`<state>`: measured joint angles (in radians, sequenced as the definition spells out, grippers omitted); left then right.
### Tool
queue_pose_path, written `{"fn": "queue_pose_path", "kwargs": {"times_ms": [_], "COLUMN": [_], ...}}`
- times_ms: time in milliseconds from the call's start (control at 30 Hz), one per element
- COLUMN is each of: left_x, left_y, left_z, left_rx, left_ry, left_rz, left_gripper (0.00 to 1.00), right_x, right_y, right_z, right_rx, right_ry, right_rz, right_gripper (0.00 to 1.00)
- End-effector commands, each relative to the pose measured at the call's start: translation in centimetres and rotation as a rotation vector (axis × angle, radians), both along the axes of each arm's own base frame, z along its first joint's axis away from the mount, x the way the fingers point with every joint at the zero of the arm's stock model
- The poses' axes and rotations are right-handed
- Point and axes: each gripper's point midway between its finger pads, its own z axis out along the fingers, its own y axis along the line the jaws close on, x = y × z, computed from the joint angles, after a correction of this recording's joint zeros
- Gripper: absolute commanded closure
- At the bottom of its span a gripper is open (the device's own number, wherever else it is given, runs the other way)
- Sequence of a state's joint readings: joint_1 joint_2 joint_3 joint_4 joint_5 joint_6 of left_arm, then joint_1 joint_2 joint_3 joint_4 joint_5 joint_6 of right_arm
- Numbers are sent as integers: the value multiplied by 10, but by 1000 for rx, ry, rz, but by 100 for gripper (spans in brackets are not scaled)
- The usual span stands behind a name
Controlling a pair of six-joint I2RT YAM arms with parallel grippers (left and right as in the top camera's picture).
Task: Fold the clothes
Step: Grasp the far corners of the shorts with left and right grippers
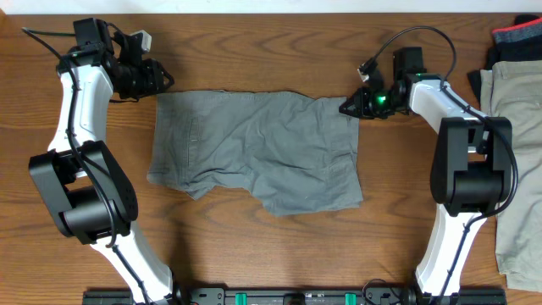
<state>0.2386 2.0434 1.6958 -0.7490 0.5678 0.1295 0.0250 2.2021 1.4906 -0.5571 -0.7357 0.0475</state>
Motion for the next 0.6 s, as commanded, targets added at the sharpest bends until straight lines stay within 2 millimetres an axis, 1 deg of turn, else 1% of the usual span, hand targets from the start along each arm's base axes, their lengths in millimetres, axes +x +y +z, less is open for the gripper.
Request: {"fn": "queue_pose_path", "kwargs": {"times_ms": [0, 100, 200, 233, 300, 367, 433, 567], "left_x": [2, 1, 1, 2, 3, 5, 6, 10], "left_y": [8, 16, 17, 20, 29, 36, 41, 47], "left_z": [2, -2, -2, -3, -10, -20, -33, -60], "left_rx": [37, 83, 90, 105, 155, 189, 207, 190], "left_ry": [-2, 10, 11, 12, 24, 36, 56, 81], "left_rz": [20, 40, 42, 48, 70, 80, 79, 86], "left_gripper": [49, 43, 35, 33, 33, 33, 33, 34], "right_x": [-4, -3, -2, -1, 0, 2, 3, 2], "right_y": [3, 1, 0, 0, 1, 0, -1, 0], "right_z": [-3, 13, 32, 40, 56, 68, 76, 83], "right_rx": [23, 80, 88, 87, 82, 59, 30, 19], "right_ry": [18, 8, -26, -42, -80, -116, -141, -156], "right_rz": [4, 1, 1, 4, 9, 6, 1, 2], "right_gripper": [99, 99, 99, 99, 99, 99, 99, 99]}}
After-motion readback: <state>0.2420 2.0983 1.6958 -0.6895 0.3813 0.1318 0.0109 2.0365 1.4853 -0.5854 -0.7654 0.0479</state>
